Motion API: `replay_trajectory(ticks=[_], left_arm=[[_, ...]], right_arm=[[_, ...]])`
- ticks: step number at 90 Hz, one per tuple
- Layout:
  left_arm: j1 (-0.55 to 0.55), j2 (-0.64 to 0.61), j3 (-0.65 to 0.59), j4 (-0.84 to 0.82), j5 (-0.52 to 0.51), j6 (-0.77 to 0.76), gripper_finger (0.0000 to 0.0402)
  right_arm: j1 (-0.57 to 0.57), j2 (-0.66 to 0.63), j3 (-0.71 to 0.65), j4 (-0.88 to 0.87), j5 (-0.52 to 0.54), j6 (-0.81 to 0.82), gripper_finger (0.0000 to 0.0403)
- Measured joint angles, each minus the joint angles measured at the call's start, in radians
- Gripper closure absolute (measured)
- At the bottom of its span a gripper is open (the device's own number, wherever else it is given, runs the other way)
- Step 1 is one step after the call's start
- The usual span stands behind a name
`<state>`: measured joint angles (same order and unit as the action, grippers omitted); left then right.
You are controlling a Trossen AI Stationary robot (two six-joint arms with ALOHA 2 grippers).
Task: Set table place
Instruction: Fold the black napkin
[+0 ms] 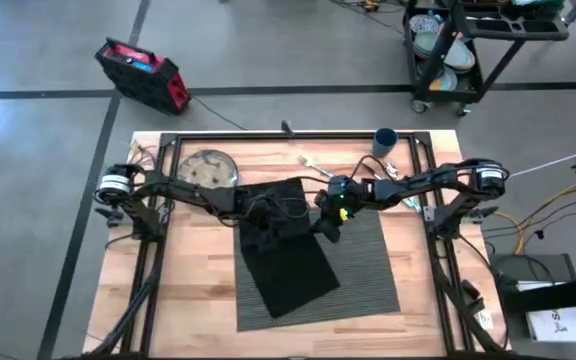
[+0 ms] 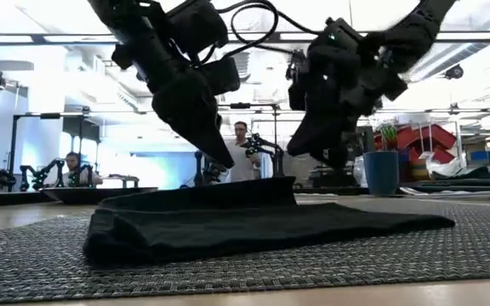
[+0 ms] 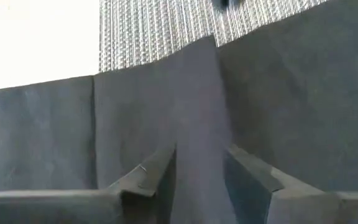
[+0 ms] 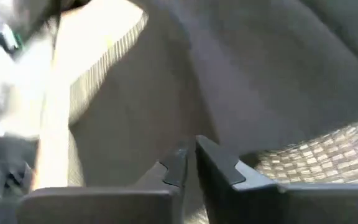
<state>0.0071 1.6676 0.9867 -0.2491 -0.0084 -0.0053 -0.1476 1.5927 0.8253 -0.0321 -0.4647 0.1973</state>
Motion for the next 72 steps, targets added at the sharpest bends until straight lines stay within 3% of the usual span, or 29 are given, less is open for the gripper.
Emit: replay_trajectory(ticks=[11, 19, 24, 43, 52, 60, 72], left_arm=[[0.000, -0.018, 0.000, -0.193, 0.010, -0.027, 0.0274], [-0.004, -0.054, -0.001, -0.290, 0.018, -0.029, 0.0283], [-0.006, -0.095, -0.002, -0.308, 0.018, -0.040, 0.0292], [-0.007, -0.294, -0.039, -0.286, -0.053, -0.125, 0.0329], [-0.006, -0.373, -0.086, -0.244, -0.085, -0.155, 0.0338], [-0.006, -0.414, -0.134, -0.210, -0.089, -0.170, 0.0340], [-0.006, -0.445, -0.199, -0.177, -0.089, -0.198, 0.0334]], right_arm=[[0.085, 0.020, 0.131, -0.348, 0.168, -0.371, 0.0344], [0.132, 0.054, 0.189, -0.446, 0.378, -0.462, 0.0331], [0.143, 0.075, 0.211, -0.466, 0.455, -0.472, 0.0327], [0.141, 0.143, 0.300, -0.440, 0.453, -0.495, 0.0310], [0.138, 0.174, 0.324, -0.436, 0.382, -0.505, 0.0294], [0.139, 0.194, 0.330, -0.438, 0.314, -0.490, 0.0274], [0.139, 0.214, 0.333, -0.432, 0.308, -0.453, 0.0244]])
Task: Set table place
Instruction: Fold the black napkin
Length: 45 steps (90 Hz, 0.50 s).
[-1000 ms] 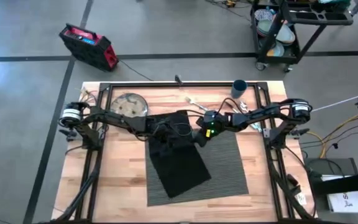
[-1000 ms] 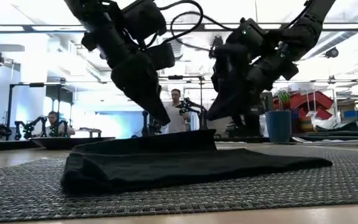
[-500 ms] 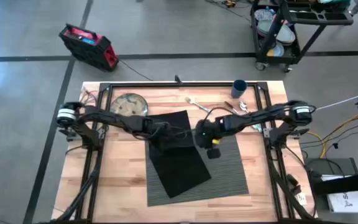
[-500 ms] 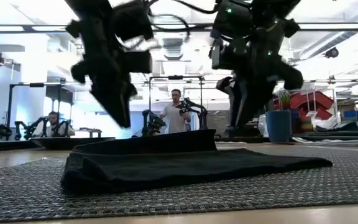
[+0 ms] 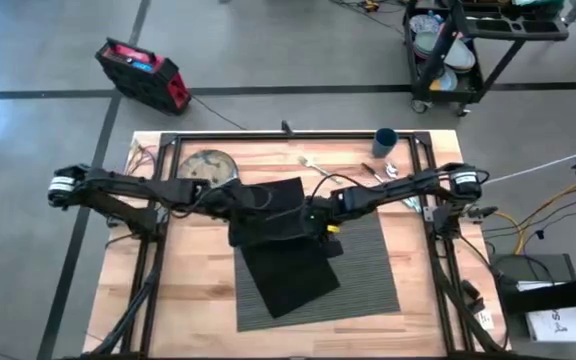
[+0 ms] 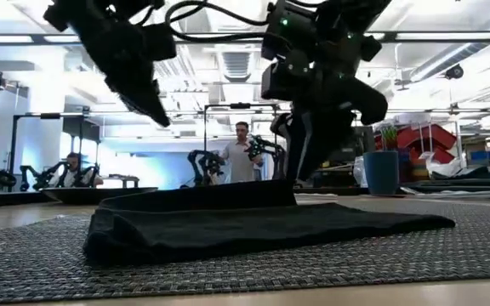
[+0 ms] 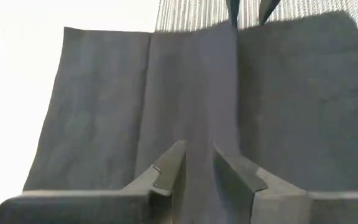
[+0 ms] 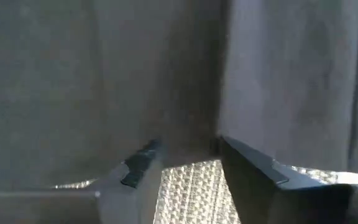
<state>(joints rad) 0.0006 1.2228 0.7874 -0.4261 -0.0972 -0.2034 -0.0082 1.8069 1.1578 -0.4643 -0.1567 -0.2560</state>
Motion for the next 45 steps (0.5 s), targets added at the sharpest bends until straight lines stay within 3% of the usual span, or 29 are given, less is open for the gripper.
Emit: replay_trajectory(ticks=[19, 45], left_arm=[[0.000, 0.010, -0.047, 0.045, 0.001, -0.029, 0.0330], [0.000, 0.019, -0.050, 0.059, 0.002, -0.034, 0.0340]], right_arm=[[0.001, 0.010, 0.001, 0.041, 0.061, 0.010, 0.0224], [-0.011, 0.031, -0.003, 0.080, 0.081, 0.029, 0.0240]])
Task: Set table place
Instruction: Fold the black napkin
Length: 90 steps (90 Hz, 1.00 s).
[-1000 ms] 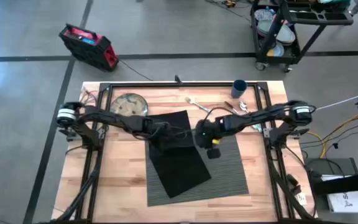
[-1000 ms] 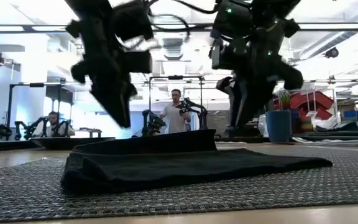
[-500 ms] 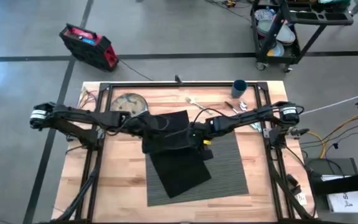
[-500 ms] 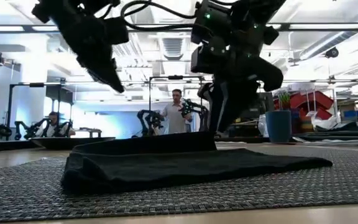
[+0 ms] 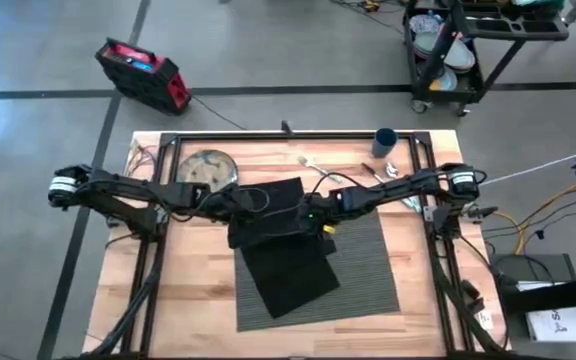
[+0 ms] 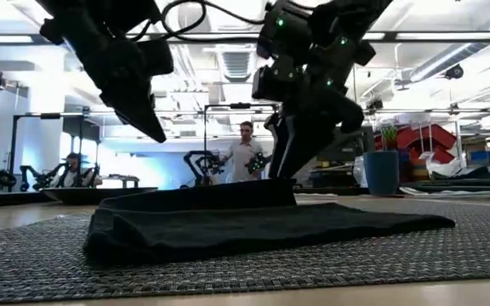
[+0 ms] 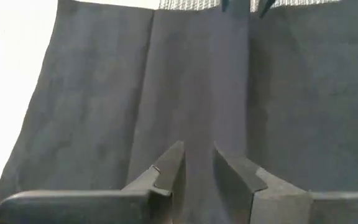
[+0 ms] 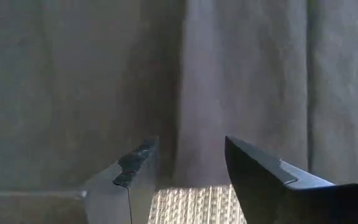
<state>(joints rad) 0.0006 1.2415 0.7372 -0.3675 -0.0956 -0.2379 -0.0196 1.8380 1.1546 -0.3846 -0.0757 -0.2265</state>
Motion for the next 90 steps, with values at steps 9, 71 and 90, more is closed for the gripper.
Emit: replay_trajectory(ticks=[9, 71, 90], left_arm=[[0.000, 0.000, 0.000, 0.002, 0.000, 0.000, 0.0339], [0.000, 0.000, -0.006, 0.004, 0.003, 0.007, 0.0340], [0.000, 0.000, -0.009, 0.036, 0.003, 0.015, 0.0342]], right_arm=[[0.000, 0.034, -0.001, 0.016, -0.004, 0.019, 0.0245], [-0.021, -0.113, 0.212, -0.395, 0.000, 0.303, 0.0402], [-0.062, -0.259, 0.327, -0.633, -0.028, 0.362, 0.0403]])
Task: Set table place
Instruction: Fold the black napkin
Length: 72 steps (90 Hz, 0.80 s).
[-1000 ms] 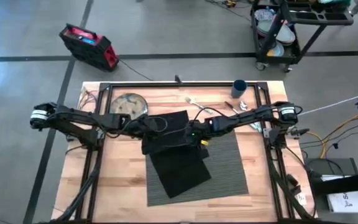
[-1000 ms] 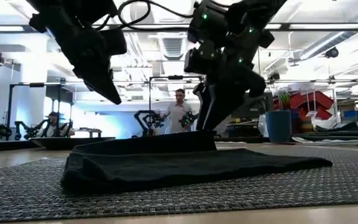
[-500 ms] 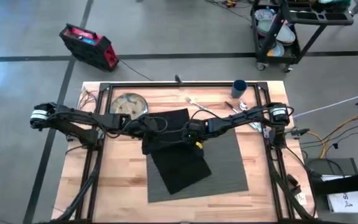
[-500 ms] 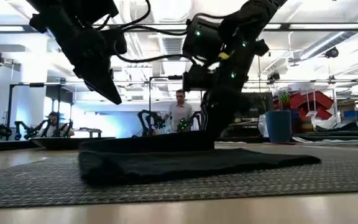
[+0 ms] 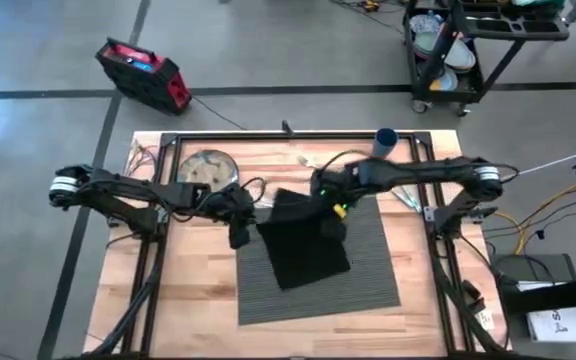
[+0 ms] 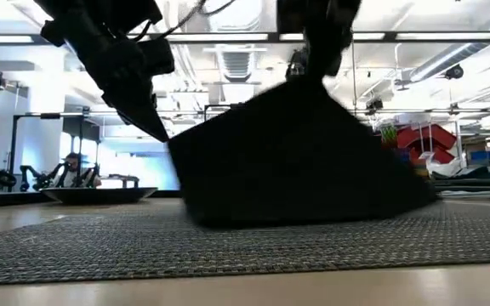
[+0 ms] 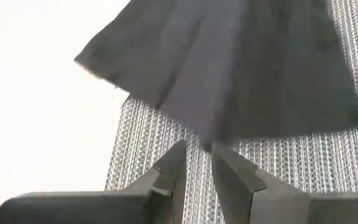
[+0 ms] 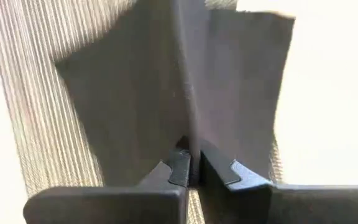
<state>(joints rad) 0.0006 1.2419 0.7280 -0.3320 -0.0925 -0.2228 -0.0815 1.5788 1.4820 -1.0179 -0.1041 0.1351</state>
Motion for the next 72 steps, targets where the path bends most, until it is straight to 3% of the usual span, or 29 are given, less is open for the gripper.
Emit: replay_trajectory(ticks=[13, 27, 55, 72], left_arm=[[0.000, 0.000, -0.002, 0.020, 0.003, -0.021, 0.0342], [-0.001, 0.000, -0.003, 0.038, 0.005, -0.084, 0.0343], [-0.002, 0.001, -0.004, 0.173, 0.009, -0.174, 0.0343], [-0.011, 0.001, -0.004, 0.364, 0.059, -0.182, 0.0343]], right_arm=[[0.006, -0.102, 0.001, 0.027, 0.025, 0.113, 0.0403], [0.041, -0.177, -0.007, 0.045, 0.153, 0.188, 0.0403], [0.186, -0.177, -0.012, 0.113, 0.158, 0.259, 0.0403], [0.286, -0.144, -0.013, 0.249, 0.158, 0.327, 0.0403]])
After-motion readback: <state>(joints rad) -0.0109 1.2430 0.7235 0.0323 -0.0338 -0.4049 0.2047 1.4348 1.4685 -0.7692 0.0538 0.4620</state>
